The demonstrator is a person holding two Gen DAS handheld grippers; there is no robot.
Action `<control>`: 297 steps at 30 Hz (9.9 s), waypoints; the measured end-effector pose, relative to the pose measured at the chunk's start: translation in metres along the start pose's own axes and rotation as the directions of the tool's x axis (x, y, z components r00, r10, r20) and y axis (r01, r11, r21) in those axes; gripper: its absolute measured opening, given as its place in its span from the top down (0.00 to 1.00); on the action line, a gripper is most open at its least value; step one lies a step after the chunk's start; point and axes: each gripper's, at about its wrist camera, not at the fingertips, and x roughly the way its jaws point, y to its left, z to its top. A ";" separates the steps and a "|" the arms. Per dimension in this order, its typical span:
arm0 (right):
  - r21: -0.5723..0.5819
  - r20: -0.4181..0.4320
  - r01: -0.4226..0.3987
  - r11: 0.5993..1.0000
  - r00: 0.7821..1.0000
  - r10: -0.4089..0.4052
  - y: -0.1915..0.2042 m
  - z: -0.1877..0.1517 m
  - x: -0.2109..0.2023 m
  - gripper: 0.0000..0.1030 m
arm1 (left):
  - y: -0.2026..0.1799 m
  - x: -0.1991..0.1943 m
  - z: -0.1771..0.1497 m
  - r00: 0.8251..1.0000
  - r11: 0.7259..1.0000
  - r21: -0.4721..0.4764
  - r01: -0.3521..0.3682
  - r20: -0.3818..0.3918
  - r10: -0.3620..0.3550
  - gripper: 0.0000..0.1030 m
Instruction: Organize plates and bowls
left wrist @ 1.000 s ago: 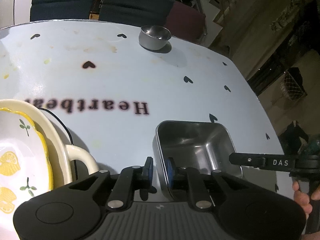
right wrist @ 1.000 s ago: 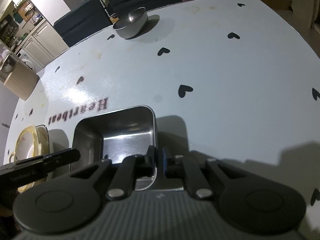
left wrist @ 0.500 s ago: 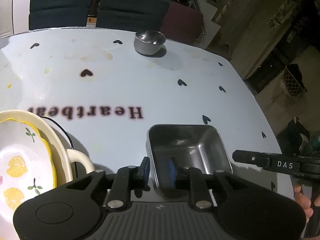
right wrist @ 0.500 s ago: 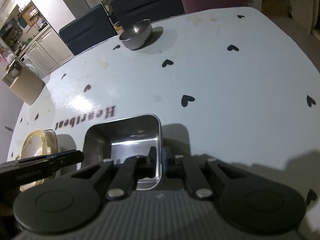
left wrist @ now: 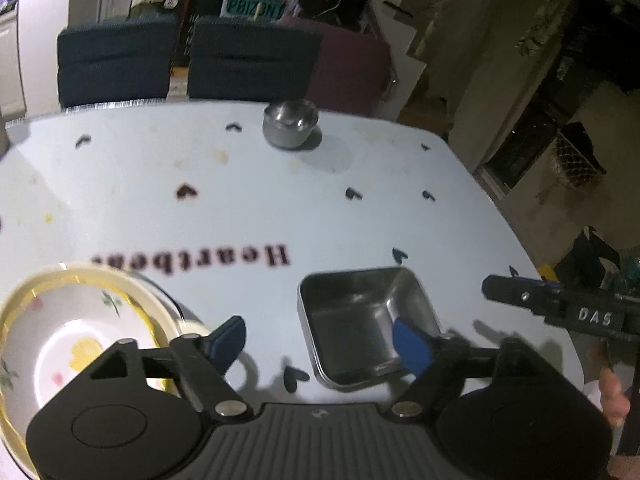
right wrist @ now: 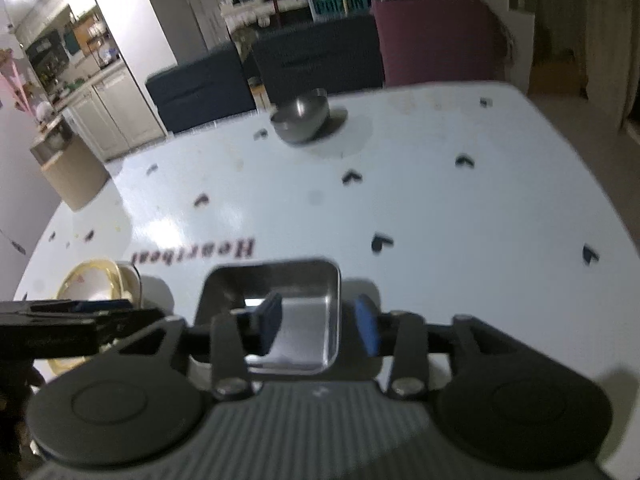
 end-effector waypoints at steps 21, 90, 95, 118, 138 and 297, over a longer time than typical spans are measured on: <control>-0.133 0.142 0.056 0.990 0.989 -0.037 -0.056 0.121 0.041 0.00 | -0.001 0.066 0.100 0.995 0.997 0.070 -0.023 0.095 0.017 0.00; -0.104 0.109 -0.061 0.993 0.991 0.073 -0.004 0.165 0.049 0.93 | -0.002 0.060 0.107 0.977 0.994 -0.063 0.084 0.203 -0.070 0.84; -0.102 0.092 -0.040 0.994 0.995 0.049 0.010 0.127 0.014 0.92 | -0.008 0.030 0.072 0.976 0.995 -0.048 0.089 0.203 -0.077 0.84; -0.027 -0.052 0.042 0.999 0.998 -0.044 0.014 0.026 -0.003 0.93 | -0.004 0.051 -0.011 0.994 0.992 -0.081 0.100 0.043 -0.096 0.85; 0.059 -0.194 0.134 0.989 0.974 -0.120 0.009 0.030 0.049 0.94 | 0.002 0.083 -0.022 0.995 0.994 -0.047 0.100 0.000 -0.100 0.82; 0.102 -0.135 -0.121 0.987 0.982 0.134 -0.033 0.036 0.025 0.96 | 0.036 0.048 0.025 0.984 0.973 -0.145 0.177 0.035 -0.173 0.89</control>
